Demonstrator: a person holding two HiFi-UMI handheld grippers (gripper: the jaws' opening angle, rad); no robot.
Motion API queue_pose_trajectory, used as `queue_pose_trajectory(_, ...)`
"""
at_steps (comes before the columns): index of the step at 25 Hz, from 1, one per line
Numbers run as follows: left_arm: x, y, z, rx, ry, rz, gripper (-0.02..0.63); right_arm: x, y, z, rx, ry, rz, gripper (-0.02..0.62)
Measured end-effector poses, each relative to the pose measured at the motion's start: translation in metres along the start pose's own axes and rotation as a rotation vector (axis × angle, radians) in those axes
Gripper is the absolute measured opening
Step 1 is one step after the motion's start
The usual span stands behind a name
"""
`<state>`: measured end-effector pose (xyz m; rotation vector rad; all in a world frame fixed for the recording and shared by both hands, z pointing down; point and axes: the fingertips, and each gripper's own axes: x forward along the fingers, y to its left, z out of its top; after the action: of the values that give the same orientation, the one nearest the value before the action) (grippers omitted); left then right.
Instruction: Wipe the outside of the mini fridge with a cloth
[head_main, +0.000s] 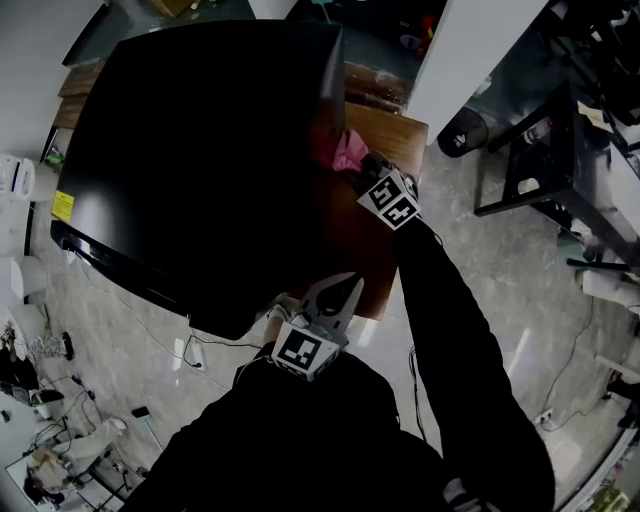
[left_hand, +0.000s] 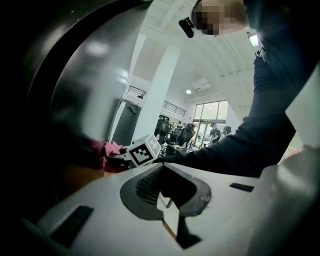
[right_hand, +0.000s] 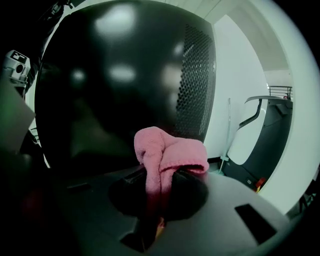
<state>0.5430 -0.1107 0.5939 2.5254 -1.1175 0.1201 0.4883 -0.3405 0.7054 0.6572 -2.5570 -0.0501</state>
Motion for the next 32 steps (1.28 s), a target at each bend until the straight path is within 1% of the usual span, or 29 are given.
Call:
queue_pose_trajectory(3, -0.002, -0.002, -0.001, 0.014, -0.001, 0.003, 0.006, 0.012, 0.009, -0.028, 0.029, 0.052, 0.037, 0.051)
queue_pose_trajectory(8, -0.01, 0.003, -0.003, 0.036, 0.021, 0.024, 0.005, 0.032, 0.021, -0.067, 0.0, 0.192, 0.058, 0.051)
queue_pose_trajectory(10, -0.011, 0.003, -0.003, 0.035, 0.011, 0.026, 0.006, 0.031, 0.022, -0.073, 0.007, 0.209, 0.058, 0.052)
queue_pose_trajectory(12, -0.015, 0.002, 0.002, 0.024, 0.002, 0.024, 0.006, 0.022, 0.022, -0.066, 0.017, 0.184, 0.042, 0.052)
queue_pose_trajectory(16, -0.026, -0.01, 0.023, 0.046, -0.023, -0.004, 0.006, -0.023, 0.025, -0.016, 0.036, 0.048, 0.003, 0.052)
queue_pose_trajectory(19, -0.039, -0.025, 0.046, 0.076, -0.041, -0.013, 0.006, -0.071, 0.037, 0.035, 0.038, -0.063, 0.009, 0.052)
queue_pose_trajectory(23, -0.06, -0.047, 0.075, 0.073, -0.08, -0.03, 0.006, -0.139, 0.071, 0.12, -0.011, -0.226, 0.059, 0.052)
queue_pose_trajectory(27, -0.079, -0.054, 0.095, 0.069, -0.111, -0.035, 0.006, -0.187, 0.109, 0.205, -0.067, -0.409, 0.14, 0.052)
queue_pose_trajectory(29, -0.088, -0.054, 0.1, 0.079, -0.121, -0.032, 0.006, -0.2, 0.128, 0.233, -0.068, -0.466, 0.176, 0.052)
queue_pose_trajectory(32, -0.101, -0.05, 0.103, 0.084, -0.128, -0.021, 0.005, -0.203, 0.148, 0.252, -0.063, -0.485, 0.21, 0.052)
